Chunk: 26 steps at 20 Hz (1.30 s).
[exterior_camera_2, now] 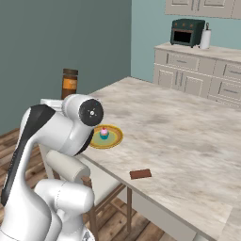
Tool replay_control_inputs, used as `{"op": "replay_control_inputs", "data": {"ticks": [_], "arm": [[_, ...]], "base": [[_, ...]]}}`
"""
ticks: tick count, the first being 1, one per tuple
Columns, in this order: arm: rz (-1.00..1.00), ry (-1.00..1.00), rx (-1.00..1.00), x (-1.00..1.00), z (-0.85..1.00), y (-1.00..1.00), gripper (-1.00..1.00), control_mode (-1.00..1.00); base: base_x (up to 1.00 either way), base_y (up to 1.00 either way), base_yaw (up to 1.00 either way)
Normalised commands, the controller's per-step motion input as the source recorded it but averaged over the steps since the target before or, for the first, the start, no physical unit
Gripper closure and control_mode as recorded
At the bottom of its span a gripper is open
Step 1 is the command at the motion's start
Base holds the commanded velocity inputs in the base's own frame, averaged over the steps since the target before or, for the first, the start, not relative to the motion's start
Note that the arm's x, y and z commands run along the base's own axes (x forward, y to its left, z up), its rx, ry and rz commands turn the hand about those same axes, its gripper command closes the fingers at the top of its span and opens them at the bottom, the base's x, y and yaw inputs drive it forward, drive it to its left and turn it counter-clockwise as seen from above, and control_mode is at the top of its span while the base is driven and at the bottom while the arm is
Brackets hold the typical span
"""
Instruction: Take the cinnamon bottle from the cabinet and place it on the dining table, next to the plate with the cupcake. Then take the chocolate from the dining counter and place it on the cupcake plate.
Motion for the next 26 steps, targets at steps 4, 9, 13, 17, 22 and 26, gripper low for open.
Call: {"op": "replay_control_inputs", "data": {"ticks": [4,9,13,17,22,26], "arm": [[0.0,0.0,0.0,0.07,-0.05,-0.03,1.0,-1.0],[0.25,0.02,-0.01,0.21,-0.21,-0.36,1.0,-1.0],[0.37,0.04,-0.11,0.16,-0.3,-0.39,1.0,-1.0],[0.39,0.1,-0.1,0.28,-0.32,-0.42,1.0,-1.0],[0.3,0.05,-0.02,0.31,-0.39,-0.46,1.0,-1.0],[0.14,0.0,0.0,0.15,-0.55,-0.33,1.0,-1.0]], "base": [[0.0,0.0,0.0],[0.0,0.0,0.0],[0.0,0.0,0.0],[0.0,0.0,0.0],[0.0,0.0,0.0],[0.0,0.0,0.0]]}}
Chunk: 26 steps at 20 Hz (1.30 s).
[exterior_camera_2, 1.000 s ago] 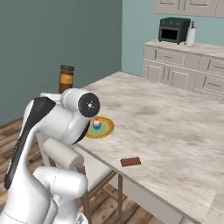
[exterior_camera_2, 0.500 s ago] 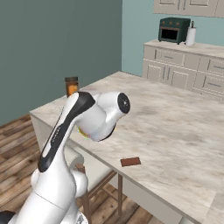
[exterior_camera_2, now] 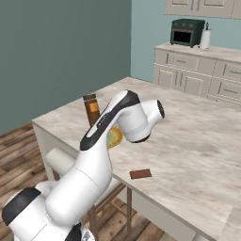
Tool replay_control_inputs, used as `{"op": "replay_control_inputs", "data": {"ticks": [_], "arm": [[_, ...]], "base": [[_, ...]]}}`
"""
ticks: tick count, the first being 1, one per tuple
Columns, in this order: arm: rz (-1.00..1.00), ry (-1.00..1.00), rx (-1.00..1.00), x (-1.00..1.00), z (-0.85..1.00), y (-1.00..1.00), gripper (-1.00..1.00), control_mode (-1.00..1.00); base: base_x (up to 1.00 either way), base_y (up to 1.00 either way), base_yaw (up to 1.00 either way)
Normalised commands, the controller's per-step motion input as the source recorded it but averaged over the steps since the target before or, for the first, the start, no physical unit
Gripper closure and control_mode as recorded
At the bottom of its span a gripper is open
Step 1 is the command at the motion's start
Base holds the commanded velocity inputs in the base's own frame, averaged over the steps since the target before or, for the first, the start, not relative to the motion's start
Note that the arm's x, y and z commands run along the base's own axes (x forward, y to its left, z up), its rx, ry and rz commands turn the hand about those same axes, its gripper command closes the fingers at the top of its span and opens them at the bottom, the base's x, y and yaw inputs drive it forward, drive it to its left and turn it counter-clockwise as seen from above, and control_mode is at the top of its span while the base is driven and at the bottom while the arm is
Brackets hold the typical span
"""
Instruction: Take the cinnamon bottle from the cabinet and place it on the dining table, next to the plate with the cupcake. Then take the chocolate from the dining counter and place it on the cupcake plate.
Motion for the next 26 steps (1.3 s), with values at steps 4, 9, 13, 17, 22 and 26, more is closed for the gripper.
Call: {"op": "replay_control_inputs", "data": {"ticks": [4,9,13,17,22,26], "arm": [[0.08,-0.04,0.0,0.23,-0.65,-0.2,1.0,-1.0],[0.0,-0.01,0.0,0.42,-0.63,-0.05,1.0,-1.0],[0.02,0.08,0.0,0.39,-0.44,-0.27,1.0,-1.0],[0.13,0.0,0.0,0.27,-0.39,-0.32,1.0,-1.0],[0.13,-0.07,0.01,0.21,-0.36,-0.24,1.0,-1.0],[0.15,-0.2,0.11,0.24,-0.26,-0.16,1.0,-1.0]], "base": [[0.0,0.0,0.0],[0.0,0.0,0.0],[0.0,0.0,0.0],[0.0,0.0,0.0],[0.0,0.0,0.0],[0.0,0.0,0.0]]}}
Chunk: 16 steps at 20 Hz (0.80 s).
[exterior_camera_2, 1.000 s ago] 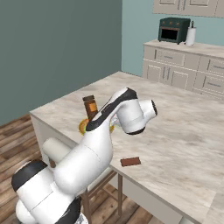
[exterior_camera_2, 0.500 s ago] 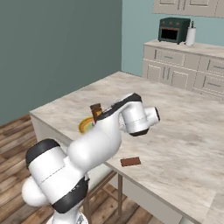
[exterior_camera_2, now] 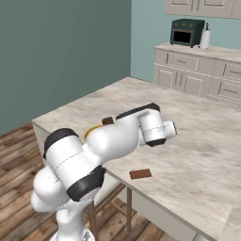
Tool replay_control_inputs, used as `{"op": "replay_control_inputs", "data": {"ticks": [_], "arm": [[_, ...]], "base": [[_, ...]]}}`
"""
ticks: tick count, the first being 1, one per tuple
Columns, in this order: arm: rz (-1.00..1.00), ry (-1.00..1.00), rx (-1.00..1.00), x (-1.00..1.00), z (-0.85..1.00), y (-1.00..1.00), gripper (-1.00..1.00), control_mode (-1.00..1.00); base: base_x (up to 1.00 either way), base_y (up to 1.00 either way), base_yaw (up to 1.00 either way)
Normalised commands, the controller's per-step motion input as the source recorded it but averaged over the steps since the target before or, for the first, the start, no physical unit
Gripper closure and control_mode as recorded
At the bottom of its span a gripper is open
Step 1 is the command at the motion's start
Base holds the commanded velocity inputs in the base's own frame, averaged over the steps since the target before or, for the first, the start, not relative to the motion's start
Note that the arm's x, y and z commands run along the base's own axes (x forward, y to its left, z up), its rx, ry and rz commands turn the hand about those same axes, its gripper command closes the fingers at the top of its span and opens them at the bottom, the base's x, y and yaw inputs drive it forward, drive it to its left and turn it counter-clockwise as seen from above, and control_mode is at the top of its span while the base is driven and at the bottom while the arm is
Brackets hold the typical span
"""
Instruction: Take the cinnamon bottle from the cabinet and place it on the dining table, next to the plate with the cupcake. Then take the chocolate from the dining counter and place it on the cupcake plate.
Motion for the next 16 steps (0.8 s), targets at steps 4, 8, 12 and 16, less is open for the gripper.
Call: {"op": "replay_control_inputs", "data": {"ticks": [4,8,12,16], "arm": [[0.06,-0.24,0.11,0.18,-0.21,-0.15,1.0,-1.0],[0.0,-0.13,0.01,0.28,-0.16,-0.12,1.0,-1.0],[0.0,-0.01,-0.01,0.33,-0.12,-0.05,1.0,-1.0],[0.0,0.0,-0.05,0.37,-0.14,0.0,1.0,-1.0]], "base": [[0.0,0.0,0.0],[0.0,0.0,0.0],[0.0,0.0,0.0],[0.0,0.0,0.0]]}}
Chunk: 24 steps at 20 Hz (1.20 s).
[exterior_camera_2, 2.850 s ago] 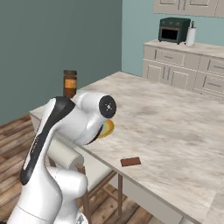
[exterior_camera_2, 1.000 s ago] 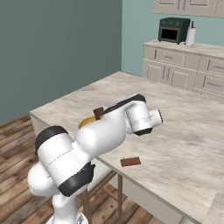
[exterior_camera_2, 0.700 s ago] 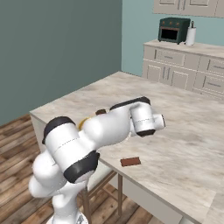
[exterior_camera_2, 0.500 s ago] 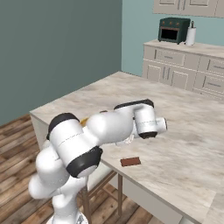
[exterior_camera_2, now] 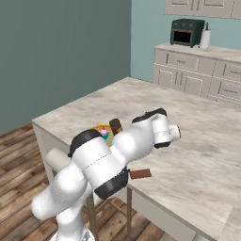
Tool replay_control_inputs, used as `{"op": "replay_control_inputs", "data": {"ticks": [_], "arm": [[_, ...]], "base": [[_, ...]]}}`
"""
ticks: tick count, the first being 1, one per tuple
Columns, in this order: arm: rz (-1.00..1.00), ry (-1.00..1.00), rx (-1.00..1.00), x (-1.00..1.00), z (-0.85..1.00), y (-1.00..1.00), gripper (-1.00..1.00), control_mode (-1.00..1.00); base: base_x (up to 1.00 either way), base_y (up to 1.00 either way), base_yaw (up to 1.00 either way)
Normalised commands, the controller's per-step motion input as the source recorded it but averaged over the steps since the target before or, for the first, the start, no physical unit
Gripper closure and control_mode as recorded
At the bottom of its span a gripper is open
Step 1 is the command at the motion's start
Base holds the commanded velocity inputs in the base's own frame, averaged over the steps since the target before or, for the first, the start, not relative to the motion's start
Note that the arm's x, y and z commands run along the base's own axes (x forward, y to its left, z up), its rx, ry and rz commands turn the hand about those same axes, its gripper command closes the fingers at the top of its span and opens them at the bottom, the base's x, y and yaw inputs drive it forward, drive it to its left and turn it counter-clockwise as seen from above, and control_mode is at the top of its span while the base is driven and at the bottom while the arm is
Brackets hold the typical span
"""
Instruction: Take the cinnamon bottle from the cabinet and place it on the dining table, next to the plate with the cupcake. Then take the chocolate from the dining counter and place it on the cupcake plate.
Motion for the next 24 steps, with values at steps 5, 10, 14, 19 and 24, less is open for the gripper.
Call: {"op": "replay_control_inputs", "data": {"ticks": [5,10,14,19,24], "arm": [[0.0,-0.03,-0.06,0.18,-0.32,-0.03,1.0,-1.0],[0.0,-0.09,-0.07,0.02,-0.3,0.0,1.0,-1.0],[0.0,0.0,-0.04,0.02,-0.14,0.0,1.0,-1.0],[-0.02,0.0,-0.02,0.06,-0.11,0.0,1.0,-1.0],[-0.08,0.0,0.0,0.19,-0.1,0.03,1.0,-1.0]], "base": [[0.0,0.0,0.0],[0.0,0.0,0.0],[0.0,0.0,0.0],[0.0,0.0,0.0],[0.0,0.0,0.0]]}}
